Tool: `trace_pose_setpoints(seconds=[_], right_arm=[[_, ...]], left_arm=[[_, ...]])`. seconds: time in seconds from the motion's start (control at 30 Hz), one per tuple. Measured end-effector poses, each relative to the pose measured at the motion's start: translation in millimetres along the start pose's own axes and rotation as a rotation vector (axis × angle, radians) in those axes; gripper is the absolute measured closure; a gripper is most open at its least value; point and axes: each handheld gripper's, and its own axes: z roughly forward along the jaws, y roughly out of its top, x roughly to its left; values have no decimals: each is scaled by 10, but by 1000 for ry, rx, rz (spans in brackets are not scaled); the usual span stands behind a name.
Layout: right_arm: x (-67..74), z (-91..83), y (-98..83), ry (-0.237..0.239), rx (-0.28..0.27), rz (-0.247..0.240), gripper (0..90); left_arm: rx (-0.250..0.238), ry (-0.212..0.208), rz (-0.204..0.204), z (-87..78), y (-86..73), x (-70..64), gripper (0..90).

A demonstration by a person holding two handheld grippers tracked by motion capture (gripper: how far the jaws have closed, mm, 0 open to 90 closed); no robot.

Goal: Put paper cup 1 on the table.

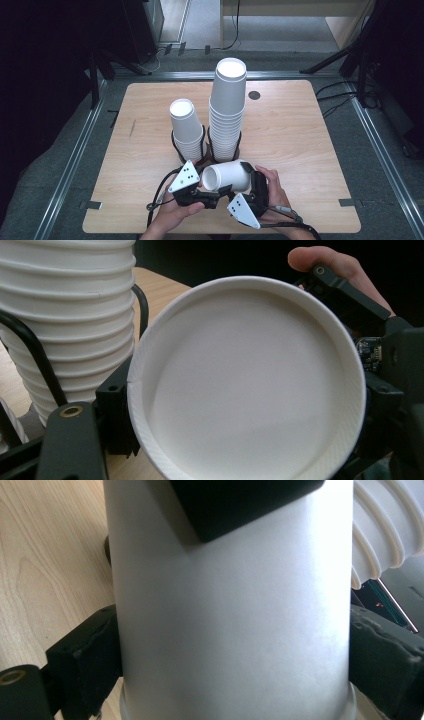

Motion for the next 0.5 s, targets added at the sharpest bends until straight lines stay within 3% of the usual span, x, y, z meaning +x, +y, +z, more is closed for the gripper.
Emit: trace_pose_setpoints(seconds=[0.23, 0.5], right_arm=[[-61, -33, -23, -19, 11, 10, 16], [-125, -88, -87, -39, 40, 13, 11]], left_arm=[[-17, -21, -13, -17, 25, 35, 214], [-38, -12, -18, -11, 81, 66, 217]])
